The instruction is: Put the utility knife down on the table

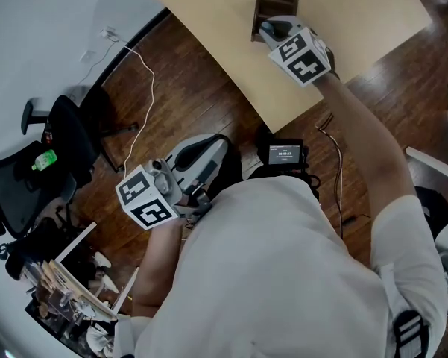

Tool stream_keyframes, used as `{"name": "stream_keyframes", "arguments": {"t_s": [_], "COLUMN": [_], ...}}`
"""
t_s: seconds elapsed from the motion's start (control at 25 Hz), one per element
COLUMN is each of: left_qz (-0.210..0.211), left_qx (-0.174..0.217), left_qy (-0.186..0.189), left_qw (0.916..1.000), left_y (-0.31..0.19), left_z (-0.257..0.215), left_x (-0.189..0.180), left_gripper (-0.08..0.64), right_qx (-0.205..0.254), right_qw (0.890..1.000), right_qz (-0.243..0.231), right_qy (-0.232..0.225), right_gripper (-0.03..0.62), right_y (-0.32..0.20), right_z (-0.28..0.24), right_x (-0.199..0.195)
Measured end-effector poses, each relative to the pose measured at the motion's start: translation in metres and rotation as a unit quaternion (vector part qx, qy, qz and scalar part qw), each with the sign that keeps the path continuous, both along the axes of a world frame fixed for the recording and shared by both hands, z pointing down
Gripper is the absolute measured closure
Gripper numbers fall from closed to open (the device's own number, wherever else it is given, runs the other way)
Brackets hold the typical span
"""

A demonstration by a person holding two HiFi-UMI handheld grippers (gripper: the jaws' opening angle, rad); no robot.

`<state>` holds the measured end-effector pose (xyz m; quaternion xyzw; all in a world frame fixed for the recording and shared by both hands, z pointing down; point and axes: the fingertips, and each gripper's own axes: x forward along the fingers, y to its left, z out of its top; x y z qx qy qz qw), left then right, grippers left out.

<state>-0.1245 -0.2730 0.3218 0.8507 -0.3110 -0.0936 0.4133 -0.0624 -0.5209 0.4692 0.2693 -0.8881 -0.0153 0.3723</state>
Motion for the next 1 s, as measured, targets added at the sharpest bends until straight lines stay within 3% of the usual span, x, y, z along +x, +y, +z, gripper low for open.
{"name": "stream_keyframes", "arguments": {"t_s": [0.16, 0.72, 1.0], "left_qz": [-0.001, 0.002, 0.000], "left_qx": [-0.004, -0.005, -0.005], "left_qy": [-0.001, 0.000, 0.000], "left_qw": [1.0000, 1.0000, 1.0000], "left_y": [0.001, -0.001, 0.000], "left_z": [0.000, -0.006, -0.004], "left_x": [0.000, -0.003, -0.004], "left_gripper": [0.557, 0.557, 0.557], "right_qx": [0.017, 0.005, 0.025], "right_qw": [1.000, 1.000, 0.998], "right_qz": [-0.006, 0.001, -0.010], "right_qy": [0.022, 0.029, 0.051], "right_gripper": [0.523, 0.522, 0.522], "right_y": [0.003, 0.011, 0.015], "right_z": [0.012, 0.016, 0.019], "right_x": [0.002, 0.006, 0.006]}}
